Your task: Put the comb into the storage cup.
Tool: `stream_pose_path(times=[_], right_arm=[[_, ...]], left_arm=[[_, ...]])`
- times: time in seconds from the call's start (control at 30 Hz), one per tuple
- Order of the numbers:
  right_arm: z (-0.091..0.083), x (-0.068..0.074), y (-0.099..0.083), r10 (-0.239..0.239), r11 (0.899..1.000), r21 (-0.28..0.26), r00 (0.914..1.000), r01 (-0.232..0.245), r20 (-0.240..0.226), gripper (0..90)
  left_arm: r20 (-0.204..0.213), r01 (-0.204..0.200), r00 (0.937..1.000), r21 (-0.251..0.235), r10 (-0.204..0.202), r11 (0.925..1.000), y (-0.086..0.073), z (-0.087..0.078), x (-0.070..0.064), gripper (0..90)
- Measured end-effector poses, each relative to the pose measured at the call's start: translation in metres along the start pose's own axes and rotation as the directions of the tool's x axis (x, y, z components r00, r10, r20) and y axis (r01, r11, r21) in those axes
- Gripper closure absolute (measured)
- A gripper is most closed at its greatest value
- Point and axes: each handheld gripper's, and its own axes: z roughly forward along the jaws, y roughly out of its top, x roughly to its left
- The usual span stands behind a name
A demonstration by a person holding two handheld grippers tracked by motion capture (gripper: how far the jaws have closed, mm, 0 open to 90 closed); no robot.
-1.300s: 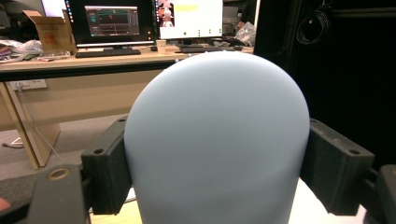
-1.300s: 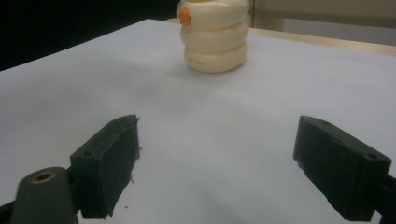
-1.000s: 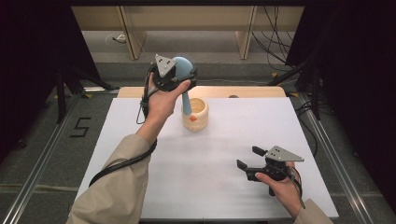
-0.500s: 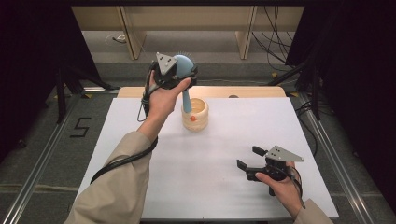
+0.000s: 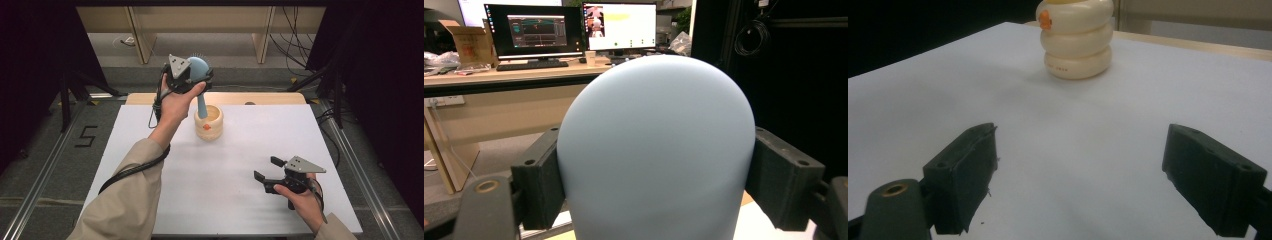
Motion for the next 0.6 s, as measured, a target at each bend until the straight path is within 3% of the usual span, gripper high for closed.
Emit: stream_pose_path(times=[0.6], right_arm=[[0.0001,0.0002,-0.0002,0.002,1.000,0.001,1.0000,-0.002,-0.003,15.3]], left_arm=[[-0.005,-0.003,1.0000,0.006,0.003,1.0000,0.0014,0.0074,-0.0008,19.8]])
